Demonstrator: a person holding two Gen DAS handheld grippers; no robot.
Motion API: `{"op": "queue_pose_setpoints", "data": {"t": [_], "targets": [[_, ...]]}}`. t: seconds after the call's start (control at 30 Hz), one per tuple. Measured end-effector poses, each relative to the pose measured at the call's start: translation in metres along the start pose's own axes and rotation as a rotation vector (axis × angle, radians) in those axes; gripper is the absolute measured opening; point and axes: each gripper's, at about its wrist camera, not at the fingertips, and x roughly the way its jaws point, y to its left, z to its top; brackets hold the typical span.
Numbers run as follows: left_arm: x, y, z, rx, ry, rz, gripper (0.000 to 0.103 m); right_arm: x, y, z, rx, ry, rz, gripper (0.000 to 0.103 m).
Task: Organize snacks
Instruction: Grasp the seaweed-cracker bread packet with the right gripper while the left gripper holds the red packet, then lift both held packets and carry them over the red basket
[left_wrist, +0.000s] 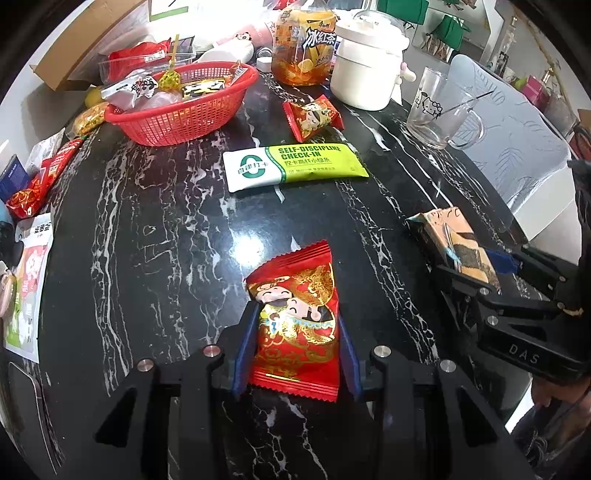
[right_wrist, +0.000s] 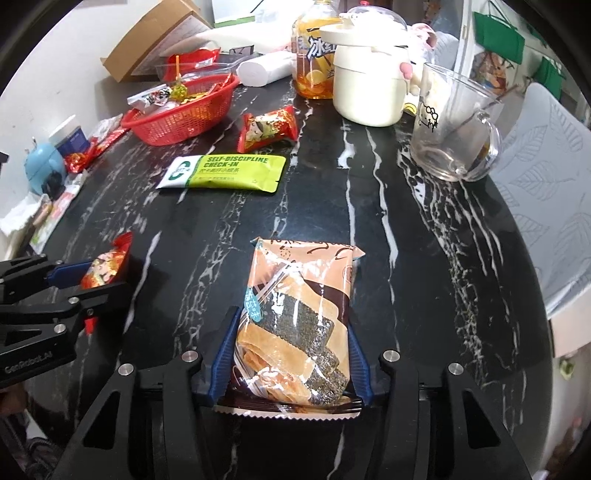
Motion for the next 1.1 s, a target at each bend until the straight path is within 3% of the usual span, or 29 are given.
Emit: {"op": "queue_pose_setpoints", "data": {"t": [0.63,1.1], "targets": [[-0.037,0.001,-0.009,-0.045,-0.069,0.003,0.039,-0.026,0.028,-0.014,-0.029,-0.043,0.181,0.052],[-0.094,0.016,-0.009,-0.096,-0.239,0.070,0.039,-0.049,0.068,0.007,-0.139,-0.121,0.320,0.052]]}}
